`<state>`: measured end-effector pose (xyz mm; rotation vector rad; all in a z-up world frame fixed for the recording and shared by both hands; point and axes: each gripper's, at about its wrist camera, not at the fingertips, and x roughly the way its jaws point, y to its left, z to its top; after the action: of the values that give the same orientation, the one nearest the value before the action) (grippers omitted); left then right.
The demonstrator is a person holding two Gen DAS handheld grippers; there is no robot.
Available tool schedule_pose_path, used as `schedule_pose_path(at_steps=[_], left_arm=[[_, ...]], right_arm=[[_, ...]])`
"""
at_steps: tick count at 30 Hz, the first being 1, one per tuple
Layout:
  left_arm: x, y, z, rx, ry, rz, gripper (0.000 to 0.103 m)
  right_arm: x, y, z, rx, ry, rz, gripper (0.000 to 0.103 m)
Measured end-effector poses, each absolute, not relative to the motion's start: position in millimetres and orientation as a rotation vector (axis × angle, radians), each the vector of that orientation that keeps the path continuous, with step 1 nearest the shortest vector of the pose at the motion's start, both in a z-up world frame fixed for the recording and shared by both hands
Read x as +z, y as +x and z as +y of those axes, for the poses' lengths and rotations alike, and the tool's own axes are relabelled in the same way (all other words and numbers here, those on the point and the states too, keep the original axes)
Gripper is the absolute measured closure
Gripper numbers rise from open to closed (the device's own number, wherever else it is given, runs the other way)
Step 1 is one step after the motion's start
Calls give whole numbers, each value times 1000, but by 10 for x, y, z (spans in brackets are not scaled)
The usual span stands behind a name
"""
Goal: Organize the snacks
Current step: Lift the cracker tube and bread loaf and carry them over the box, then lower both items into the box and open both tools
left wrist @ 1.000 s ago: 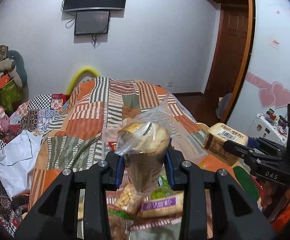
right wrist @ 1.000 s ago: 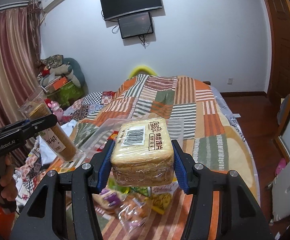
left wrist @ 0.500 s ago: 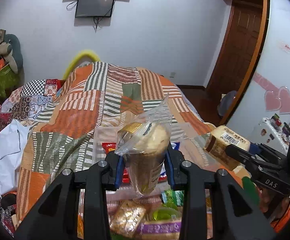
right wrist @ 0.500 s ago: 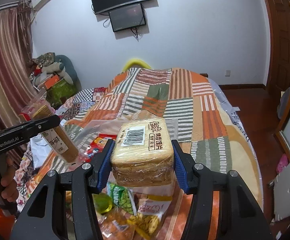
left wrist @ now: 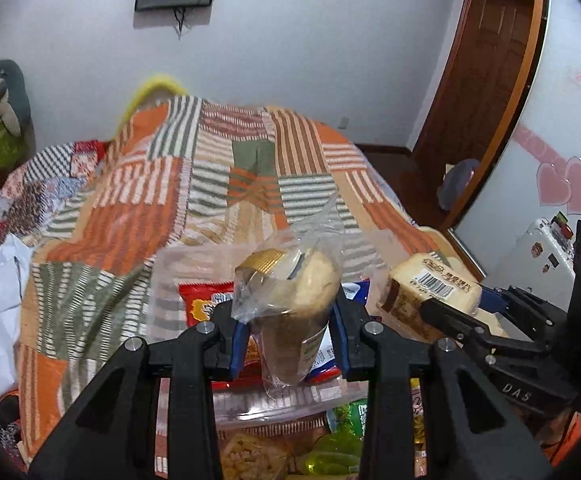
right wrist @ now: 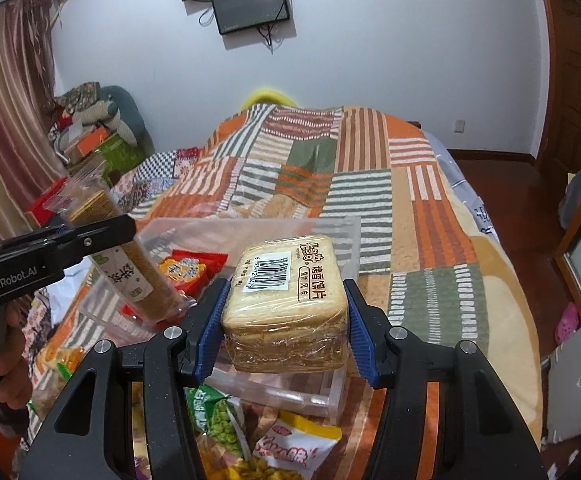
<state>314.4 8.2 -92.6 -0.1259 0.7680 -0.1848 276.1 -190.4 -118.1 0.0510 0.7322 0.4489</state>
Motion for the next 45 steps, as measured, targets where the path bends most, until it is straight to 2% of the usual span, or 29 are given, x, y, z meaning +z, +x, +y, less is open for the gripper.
schedule_pose_path(at_steps=[14, 17, 19, 21, 25, 38, 45], left_arm=[[-1227, 3342, 193, -133, -168, 864, 67], [-1251, 3320, 182, -104, -145, 866, 60], [-1247, 3300, 175, -87, -124, 861, 50], [-1226, 3265, 178, -80, -117, 853, 45], [-1157, 3186, 207, -79, -123, 837, 40], [-785, 2639, 313, -75, -130, 773, 38], [-642, 2225, 369, -57, -122, 744, 31]], right_arm=[[-1308, 2925, -1777, 452, 19, 773, 51], [-1354, 2938, -1734, 446, -13, 783, 51], [-1360, 2935, -1719, 448, -24, 789, 51], [-1352, 2927, -1708, 450, -34, 796, 50], [-1271, 2869, -1735, 465, -22, 788, 49], [-899, 2421, -1867, 489, -9, 701, 47], [-803, 2130, -1925, 501, -13, 668, 45]])
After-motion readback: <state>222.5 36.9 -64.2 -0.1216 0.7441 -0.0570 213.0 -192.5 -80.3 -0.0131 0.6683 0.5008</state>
